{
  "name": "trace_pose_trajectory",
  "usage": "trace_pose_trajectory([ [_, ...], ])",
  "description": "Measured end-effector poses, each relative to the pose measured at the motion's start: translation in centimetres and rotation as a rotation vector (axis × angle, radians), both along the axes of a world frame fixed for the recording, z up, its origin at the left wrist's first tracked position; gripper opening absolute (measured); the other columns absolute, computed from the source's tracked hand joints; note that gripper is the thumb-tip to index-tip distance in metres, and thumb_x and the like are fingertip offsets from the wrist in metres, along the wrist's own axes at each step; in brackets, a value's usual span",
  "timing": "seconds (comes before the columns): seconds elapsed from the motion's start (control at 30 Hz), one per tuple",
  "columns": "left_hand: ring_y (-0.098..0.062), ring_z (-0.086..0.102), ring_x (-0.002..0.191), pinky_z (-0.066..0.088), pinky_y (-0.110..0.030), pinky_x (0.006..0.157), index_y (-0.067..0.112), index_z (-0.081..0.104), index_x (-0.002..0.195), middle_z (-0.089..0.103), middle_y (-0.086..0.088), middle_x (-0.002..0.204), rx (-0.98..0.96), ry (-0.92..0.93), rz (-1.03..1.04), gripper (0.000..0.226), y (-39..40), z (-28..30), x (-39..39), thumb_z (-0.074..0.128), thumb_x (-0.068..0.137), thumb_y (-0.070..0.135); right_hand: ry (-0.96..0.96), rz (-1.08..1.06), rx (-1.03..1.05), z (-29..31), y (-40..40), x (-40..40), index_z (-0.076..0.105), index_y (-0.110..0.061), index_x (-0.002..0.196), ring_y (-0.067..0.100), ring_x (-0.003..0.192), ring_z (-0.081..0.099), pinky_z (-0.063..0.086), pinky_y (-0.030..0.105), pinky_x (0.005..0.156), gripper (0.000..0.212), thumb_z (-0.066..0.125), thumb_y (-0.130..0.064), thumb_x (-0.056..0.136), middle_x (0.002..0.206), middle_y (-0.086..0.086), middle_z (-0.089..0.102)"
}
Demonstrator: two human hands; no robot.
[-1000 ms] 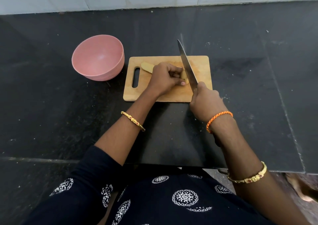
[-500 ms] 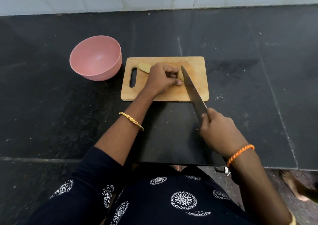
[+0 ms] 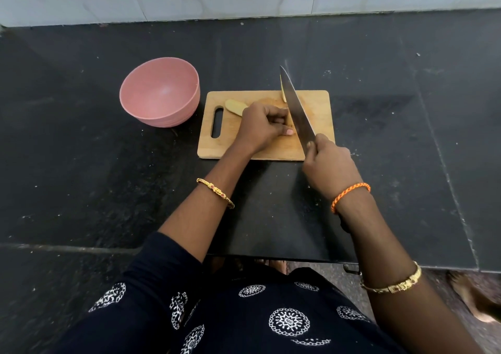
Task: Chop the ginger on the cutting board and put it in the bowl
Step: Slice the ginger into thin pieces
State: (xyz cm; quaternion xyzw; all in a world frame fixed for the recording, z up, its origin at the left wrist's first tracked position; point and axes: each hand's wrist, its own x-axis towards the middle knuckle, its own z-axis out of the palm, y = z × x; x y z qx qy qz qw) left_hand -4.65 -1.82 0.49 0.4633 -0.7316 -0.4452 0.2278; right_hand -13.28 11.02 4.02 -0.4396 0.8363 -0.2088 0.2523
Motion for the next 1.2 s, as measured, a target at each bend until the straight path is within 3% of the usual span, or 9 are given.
trace_pose_trajectory([
  [0.33, -0.002, 0.061, 0.082, 0.049, -0.006, 0.075, 0.002, 0.066, 0.111, 0.07, -0.009, 0.104, 0.017, 0.052, 0.014, 0.051, -0.2, -0.4, 0.1, 0.083, 0.063, 0.007, -0.053, -0.058, 0.012, -0.4, 4.3, -0.3, 0.043, -0.011, 0.084, 0.033, 0.07, 0.052, 0.042, 0.035, 0.064, 0.023, 0.034, -0.026, 0.099, 0.071, 0.01, 0.051],
  [0.63, -0.002, 0.061, 0.083, 0.049, -0.008, 0.077, 0.003, 0.065, 0.112, 0.07, -0.008, 0.107, 0.012, 0.049, 0.012, 0.051, -0.2, -0.4, 0.1, 0.083, 0.064, 0.008, -0.085, -0.135, 0.016, -0.7, 5.3, -0.8, 0.033, -0.018, 0.069, 0.031, 0.069, 0.05, 0.037, 0.034, 0.063, 0.031, 0.034, -0.026, 0.098, 0.069, 0.01, 0.05],
  [0.87, 0.002, 0.059, 0.079, 0.048, -0.004, 0.074, 0.003, 0.065, 0.112, 0.07, -0.008, 0.105, 0.018, 0.047, 0.011, 0.051, -0.2, -0.4, 0.1, 0.083, 0.064, 0.009, -0.106, -0.12, -0.059, -0.2, 3.9, -0.5, 0.042, -0.01, 0.081, 0.031, 0.073, 0.049, 0.036, 0.033, 0.065, 0.024, 0.034, -0.025, 0.099, 0.072, 0.011, 0.053],
  [1.2, 0.002, 0.06, 0.079, 0.049, -0.004, 0.073, 0.002, 0.065, 0.112, 0.07, -0.009, 0.106, 0.021, 0.042, 0.011, 0.051, -0.2, -0.4, 0.1, 0.083, 0.064, 0.009, -0.093, -0.061, -0.06, -0.4, 0.1, -0.5, 0.042, -0.014, 0.086, 0.031, 0.08, 0.051, 0.037, 0.034, 0.067, 0.021, 0.033, -0.027, 0.1, 0.087, 0.017, 0.055],
])
